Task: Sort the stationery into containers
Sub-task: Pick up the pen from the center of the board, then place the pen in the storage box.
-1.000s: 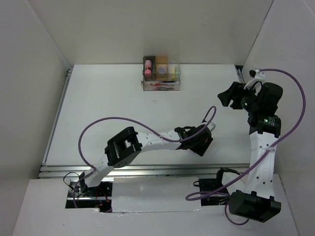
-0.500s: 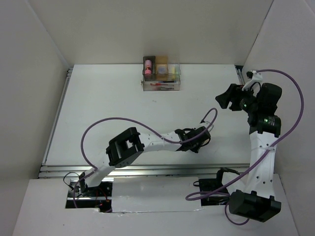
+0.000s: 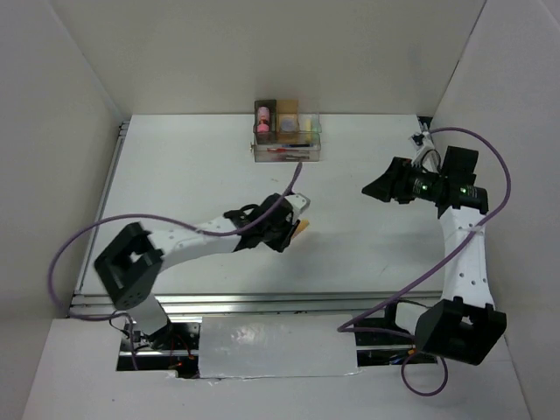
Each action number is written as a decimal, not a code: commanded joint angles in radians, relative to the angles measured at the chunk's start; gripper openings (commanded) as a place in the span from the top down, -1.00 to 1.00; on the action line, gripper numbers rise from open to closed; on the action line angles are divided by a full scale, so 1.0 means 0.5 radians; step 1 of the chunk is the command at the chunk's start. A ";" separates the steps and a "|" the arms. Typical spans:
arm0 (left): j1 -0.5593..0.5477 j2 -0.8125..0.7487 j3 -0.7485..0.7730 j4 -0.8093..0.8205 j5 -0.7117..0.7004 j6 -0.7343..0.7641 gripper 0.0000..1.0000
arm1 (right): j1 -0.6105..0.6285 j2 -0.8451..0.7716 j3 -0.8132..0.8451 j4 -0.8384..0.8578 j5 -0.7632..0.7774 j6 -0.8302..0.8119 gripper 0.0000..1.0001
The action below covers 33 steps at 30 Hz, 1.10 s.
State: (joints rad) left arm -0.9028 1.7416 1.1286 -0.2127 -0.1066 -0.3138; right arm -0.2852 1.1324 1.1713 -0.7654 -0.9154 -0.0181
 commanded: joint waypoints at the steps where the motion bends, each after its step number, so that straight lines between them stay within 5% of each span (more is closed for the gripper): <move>1: -0.066 -0.619 -0.164 0.140 0.339 0.332 1.00 | 0.119 0.103 -0.097 -0.022 -0.466 0.018 -0.41; 7: -0.103 -1.200 -0.269 -0.200 0.443 0.774 1.00 | 0.481 0.336 -0.128 -0.040 -0.942 -0.062 -0.40; 18: 0.115 -1.403 -0.238 -0.449 0.683 0.882 1.00 | 0.984 0.490 0.099 -0.328 -1.084 -0.234 -0.75; 27: 0.112 -1.357 -0.226 -0.385 0.680 0.873 1.00 | 1.107 0.582 0.014 0.135 -0.719 0.260 -0.25; 33: 0.112 -1.293 -0.199 -0.354 0.655 0.873 1.00 | 1.122 0.680 0.026 0.224 -0.799 0.444 -0.17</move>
State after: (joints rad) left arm -0.8494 1.0817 1.0050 -0.4397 0.2146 0.1059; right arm 0.2661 1.4620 1.1759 -0.7303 -1.3117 0.1268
